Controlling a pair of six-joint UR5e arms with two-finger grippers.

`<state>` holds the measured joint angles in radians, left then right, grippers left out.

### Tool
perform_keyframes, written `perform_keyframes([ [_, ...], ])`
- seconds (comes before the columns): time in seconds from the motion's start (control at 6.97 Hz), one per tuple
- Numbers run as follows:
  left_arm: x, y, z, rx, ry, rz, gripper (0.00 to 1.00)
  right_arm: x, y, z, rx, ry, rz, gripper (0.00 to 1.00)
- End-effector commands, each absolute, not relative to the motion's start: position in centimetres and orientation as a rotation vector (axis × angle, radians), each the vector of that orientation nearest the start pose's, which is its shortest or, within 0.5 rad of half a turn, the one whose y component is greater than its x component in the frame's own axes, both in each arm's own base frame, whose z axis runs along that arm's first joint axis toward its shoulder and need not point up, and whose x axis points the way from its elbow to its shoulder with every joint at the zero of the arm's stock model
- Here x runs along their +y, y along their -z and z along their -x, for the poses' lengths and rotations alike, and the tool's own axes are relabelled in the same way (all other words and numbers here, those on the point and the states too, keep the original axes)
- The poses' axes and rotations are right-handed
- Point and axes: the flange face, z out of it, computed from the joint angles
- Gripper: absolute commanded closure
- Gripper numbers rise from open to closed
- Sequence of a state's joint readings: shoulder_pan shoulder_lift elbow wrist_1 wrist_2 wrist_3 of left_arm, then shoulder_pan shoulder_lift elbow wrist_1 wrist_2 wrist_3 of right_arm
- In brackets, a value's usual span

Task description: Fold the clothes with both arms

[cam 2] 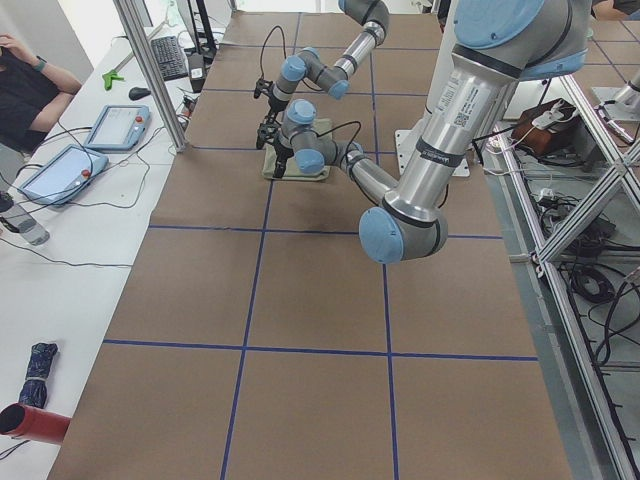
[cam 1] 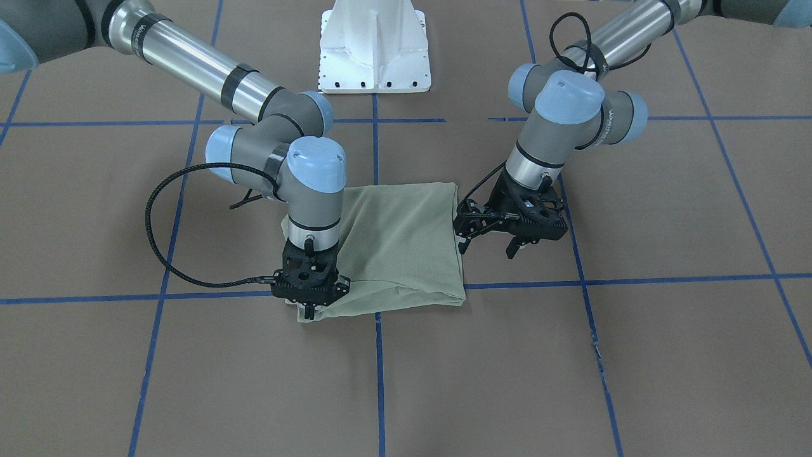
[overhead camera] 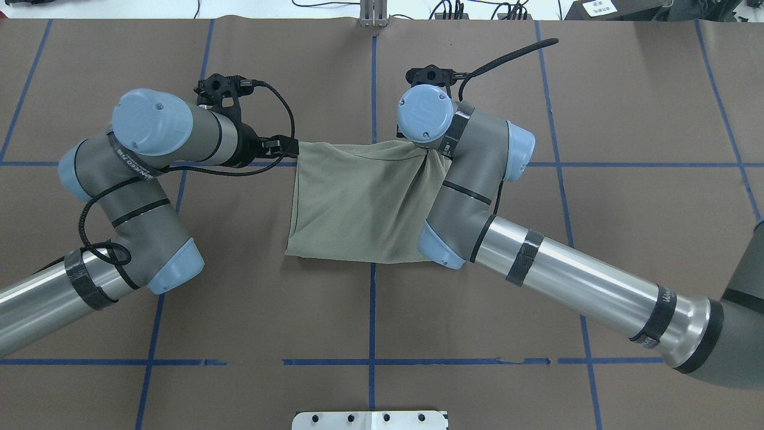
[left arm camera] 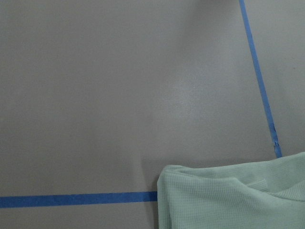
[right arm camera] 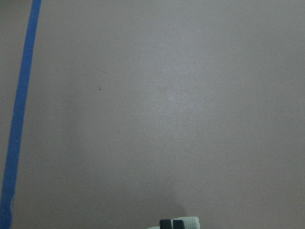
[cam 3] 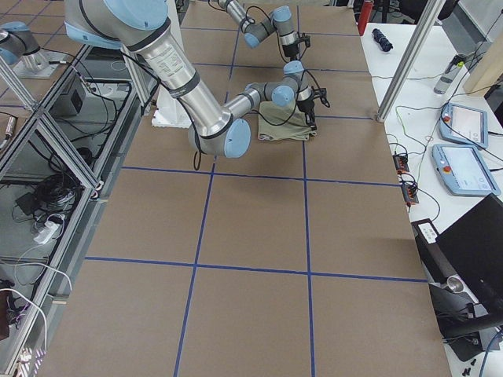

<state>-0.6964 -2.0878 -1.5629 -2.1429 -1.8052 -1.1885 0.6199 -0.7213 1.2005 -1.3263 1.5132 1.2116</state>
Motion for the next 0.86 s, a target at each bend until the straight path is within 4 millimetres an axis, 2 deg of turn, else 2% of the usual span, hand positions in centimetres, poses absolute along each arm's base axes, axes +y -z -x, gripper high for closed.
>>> perform_keyframes([
  [0.0,-52.3,-29.9,-45.7,1.032,0.156,-0.367,0.00,-58.1,-26.2,57.7,-0.628,-0.256,-0.403,0.00],
  [0.14,-52.4,-29.7,-46.1,1.042,0.190,-0.346,0.00,-59.0,-24.5,55.8,-0.663,-0.255,-0.400,0.00],
  [0.43,-53.6,-31.9,-48.4,1.150,0.350,-0.275,0.00,-61.4,-22.7,50.5,-0.767,-0.177,-0.319,0.00],
  [0.57,-55.4,-31.9,-50.4,1.173,0.451,-0.267,0.04,-61.4,-23.0,49.5,-0.774,-0.164,-0.324,0.00],
  [0.72,-55.7,-30.9,-51.9,1.181,0.520,-0.264,0.15,-61.4,-22.8,49.5,-0.776,-0.164,-0.326,0.00],
])
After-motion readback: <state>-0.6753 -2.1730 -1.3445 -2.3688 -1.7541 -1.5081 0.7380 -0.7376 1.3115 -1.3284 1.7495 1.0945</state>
